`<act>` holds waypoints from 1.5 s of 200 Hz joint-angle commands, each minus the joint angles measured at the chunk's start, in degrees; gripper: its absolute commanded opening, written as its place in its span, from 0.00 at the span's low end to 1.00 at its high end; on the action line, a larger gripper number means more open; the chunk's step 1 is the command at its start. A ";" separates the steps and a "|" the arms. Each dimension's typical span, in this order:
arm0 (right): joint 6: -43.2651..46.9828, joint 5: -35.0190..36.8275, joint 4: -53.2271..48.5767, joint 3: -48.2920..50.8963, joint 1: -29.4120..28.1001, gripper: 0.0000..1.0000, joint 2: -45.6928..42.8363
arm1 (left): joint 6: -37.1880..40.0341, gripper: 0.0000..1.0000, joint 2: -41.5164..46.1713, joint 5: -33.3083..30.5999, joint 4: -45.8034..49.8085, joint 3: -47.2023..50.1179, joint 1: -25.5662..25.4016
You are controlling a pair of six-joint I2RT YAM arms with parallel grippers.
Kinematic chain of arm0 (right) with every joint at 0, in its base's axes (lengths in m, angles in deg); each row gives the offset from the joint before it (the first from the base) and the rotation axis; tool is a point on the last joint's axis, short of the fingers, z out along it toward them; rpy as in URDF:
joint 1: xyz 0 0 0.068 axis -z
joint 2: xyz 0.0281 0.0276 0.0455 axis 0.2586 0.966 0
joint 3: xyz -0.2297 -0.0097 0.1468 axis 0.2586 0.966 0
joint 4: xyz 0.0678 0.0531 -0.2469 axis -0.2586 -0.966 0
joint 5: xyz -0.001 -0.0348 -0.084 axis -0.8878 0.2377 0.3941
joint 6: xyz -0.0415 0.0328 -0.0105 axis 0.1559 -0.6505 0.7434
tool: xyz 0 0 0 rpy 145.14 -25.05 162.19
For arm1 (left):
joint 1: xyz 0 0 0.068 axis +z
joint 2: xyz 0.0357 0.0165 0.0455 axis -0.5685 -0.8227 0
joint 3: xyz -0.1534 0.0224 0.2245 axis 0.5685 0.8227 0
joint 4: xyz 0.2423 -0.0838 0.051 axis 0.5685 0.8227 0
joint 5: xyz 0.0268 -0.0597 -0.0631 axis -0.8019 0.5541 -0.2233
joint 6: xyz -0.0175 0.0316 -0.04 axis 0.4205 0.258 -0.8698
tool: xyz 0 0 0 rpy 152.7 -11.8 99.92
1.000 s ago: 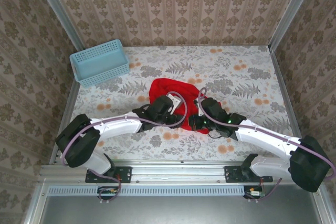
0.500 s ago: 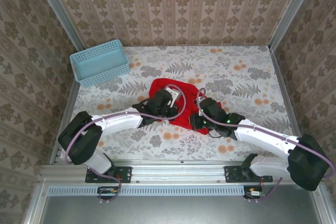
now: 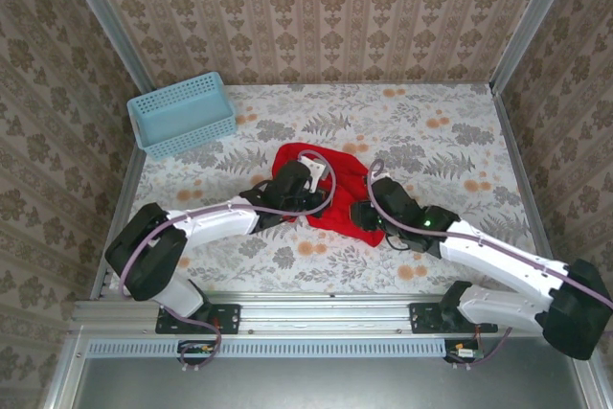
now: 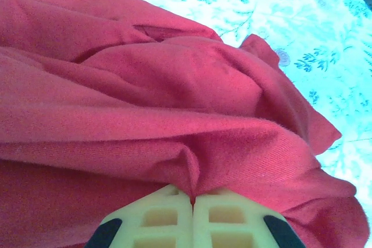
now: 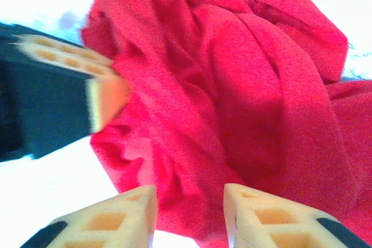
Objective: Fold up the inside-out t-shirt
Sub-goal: Turn the T-shirt inside out at the center of the table.
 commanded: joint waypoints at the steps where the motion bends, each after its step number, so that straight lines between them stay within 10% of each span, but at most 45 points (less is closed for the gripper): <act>1: -1.34 -2.59 2.04 -1.15 -1.85 0.39 -1.37 | -2.95 0.00 2.74 2.69 -3.21 0.83 0.29; 49: -4.35 -9.60 11.74 -2.63 -2.67 0.38 9.46 | -4.27 0.00 3.19 3.78 -4.45 2.25 1.50; 186: -2.99 3.67 11.02 -7.73 -0.95 0.40 24.77 | -4.99 0.00 4.01 4.31 -4.94 3.01 2.23; 250: 0.57 2.39 14.00 -5.26 -3.05 0.00 20.61 | -6.20 0.00 2.48 1.60 -2.03 1.91 3.64; 300: 3.01 5.10 16.25 3.80 -9.35 0.00 8.08 | -8.56 0.00 -2.13 0.65 3.86 -2.59 7.05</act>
